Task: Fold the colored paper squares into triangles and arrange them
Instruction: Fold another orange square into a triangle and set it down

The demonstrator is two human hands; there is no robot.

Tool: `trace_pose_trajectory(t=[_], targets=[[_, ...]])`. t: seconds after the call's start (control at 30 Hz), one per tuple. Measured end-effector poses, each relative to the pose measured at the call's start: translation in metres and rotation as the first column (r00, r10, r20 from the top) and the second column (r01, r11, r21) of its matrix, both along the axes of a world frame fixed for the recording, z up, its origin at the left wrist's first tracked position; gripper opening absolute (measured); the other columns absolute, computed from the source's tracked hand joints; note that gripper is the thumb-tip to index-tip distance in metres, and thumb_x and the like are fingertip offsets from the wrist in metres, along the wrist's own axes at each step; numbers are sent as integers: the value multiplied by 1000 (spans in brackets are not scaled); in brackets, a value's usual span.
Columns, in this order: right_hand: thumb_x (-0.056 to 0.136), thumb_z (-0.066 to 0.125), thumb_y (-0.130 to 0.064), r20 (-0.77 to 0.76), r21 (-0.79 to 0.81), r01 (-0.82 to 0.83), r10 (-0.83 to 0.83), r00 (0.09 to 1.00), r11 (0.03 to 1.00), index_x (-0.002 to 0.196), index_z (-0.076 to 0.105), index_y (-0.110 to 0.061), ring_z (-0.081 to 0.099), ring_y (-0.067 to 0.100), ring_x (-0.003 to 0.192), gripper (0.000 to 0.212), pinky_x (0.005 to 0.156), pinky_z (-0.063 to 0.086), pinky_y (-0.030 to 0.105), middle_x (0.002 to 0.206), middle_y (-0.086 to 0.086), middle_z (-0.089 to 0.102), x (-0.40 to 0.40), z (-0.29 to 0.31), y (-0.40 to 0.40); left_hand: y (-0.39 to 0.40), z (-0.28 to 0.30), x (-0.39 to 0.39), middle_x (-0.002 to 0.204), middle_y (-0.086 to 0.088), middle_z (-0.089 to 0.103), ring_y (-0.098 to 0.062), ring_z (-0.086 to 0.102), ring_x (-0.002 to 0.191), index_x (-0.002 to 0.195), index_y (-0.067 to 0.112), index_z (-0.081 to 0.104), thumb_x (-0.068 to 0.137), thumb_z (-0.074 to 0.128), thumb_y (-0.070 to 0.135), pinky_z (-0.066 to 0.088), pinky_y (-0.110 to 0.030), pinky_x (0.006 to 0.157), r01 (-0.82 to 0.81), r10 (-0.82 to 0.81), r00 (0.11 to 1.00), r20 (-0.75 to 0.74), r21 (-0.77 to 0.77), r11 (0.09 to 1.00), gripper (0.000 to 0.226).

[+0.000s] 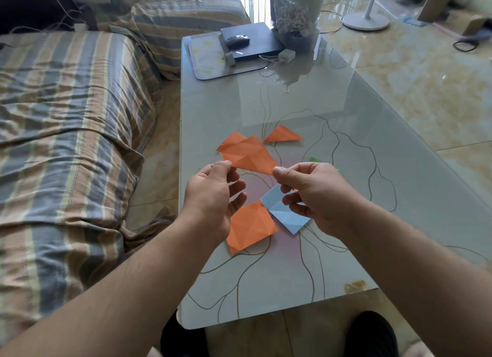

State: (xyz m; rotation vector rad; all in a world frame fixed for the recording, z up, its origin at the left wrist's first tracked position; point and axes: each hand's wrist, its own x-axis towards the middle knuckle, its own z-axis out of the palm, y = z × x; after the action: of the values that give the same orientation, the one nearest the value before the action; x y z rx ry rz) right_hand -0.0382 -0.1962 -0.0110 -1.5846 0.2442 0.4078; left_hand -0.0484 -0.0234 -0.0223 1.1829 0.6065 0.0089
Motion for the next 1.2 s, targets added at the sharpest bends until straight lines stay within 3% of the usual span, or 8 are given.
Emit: trace_pose_trajectory(t=[0.2, 0.33, 0.43, 0.7, 0.8, 0.9, 1.03, 1.2], targets=[[88, 80, -35, -42, 32, -51, 53, 998, 998, 77, 64, -15, 62, 16, 58, 28, 62, 50, 31, 69, 0, 66, 0, 1, -2, 0, 1, -1, 102, -4, 68, -21, 70, 89, 114, 14, 66, 99, 62, 48, 58, -35, 70, 78, -80, 996, -43, -56, 995, 37], [85, 80, -43, -42, -24, -146, 145, 989, 989, 83, 69, -14, 65, 18, 61, 32, 63, 49, 32, 77, 2, 69, -2, 2, -2, -2, 1, -1, 94, -6, 72, -18, 72, 83, 104, 15, 66, 98, 69, 25, 57, -34, 71, 118, -121, 991, -49, -64, 991, 13], [88, 74, -54, -85, -48, -197, 193, 978, 979, 101, 73, -17, 67, 20, 68, 40, 67, 50, 32, 84, 2, 72, -2, 5, -1, -3, 2, -2, 88, -5, 74, -18, 71, 79, 103, 15, 66, 99, 67, 17, 58, -35, 74, 126, -129, 990, -49, -56, 990, 5], [98, 70, -27, -13, -4, -54, 54, 998, 999, 108, 69, -20, 68, 19, 64, 12, 71, 55, 34, 93, 8, 76, 2, 4, -1, -12, 0, -11, 81, -5, 76, -14, 69, 69, 103, 11, 69, 99, 66, 14, 55, -32, 71, 329, -330, 944, -4, 79, 941, 6], [97, 70, -15, 9, -4, -64, 64, 998, 998, 108, 72, -11, 67, 24, 73, 12, 71, 56, 34, 97, 17, 78, 1, 2, -1, -15, 2, -12, 74, -4, 72, -14, 67, 64, 96, 11, 68, 101, 62, 13, 56, -31, 67, 328, -328, 944, 3, 52, 943, 9], [97, 68, -8, 32, 24, -22, 21, 999, 999, 104, 72, -9, 69, 18, 64, 8, 57, 55, 26, 87, 12, 77, 3, 2, -1, -14, 4, -11, 73, -6, 70, -16, 67, 63, 94, 11, 66, 102, 60, 10, 58, -30, 62, 293, -293, 956, 8, 41, 955, 9], [98, 66, -5, 39, 75, 24, -27, 999, 997, 97, 72, -12, 61, 15, 56, 9, 47, 49, 22, 79, 8, 70, 5, 4, -2, -9, 6, -9, 72, -7, 67, -18, 69, 64, 94, 11, 66, 103, 59, 8, 60, -32, 61, 265, -267, 964, 17, 78, 961, 12], [99, 65, -7, 59, 73, 5, -10, 998, 997, 91, 71, -17, 53, 19, 58, 13, 47, 47, 22, 77, 7, 67, 7, 4, -2, -6, 9, -7, 69, -5, 69, -18, 69, 65, 95, 10, 68, 103, 55, 5, 62, -32, 64, 254, -256, 966, 24, 67, 965, 16]])
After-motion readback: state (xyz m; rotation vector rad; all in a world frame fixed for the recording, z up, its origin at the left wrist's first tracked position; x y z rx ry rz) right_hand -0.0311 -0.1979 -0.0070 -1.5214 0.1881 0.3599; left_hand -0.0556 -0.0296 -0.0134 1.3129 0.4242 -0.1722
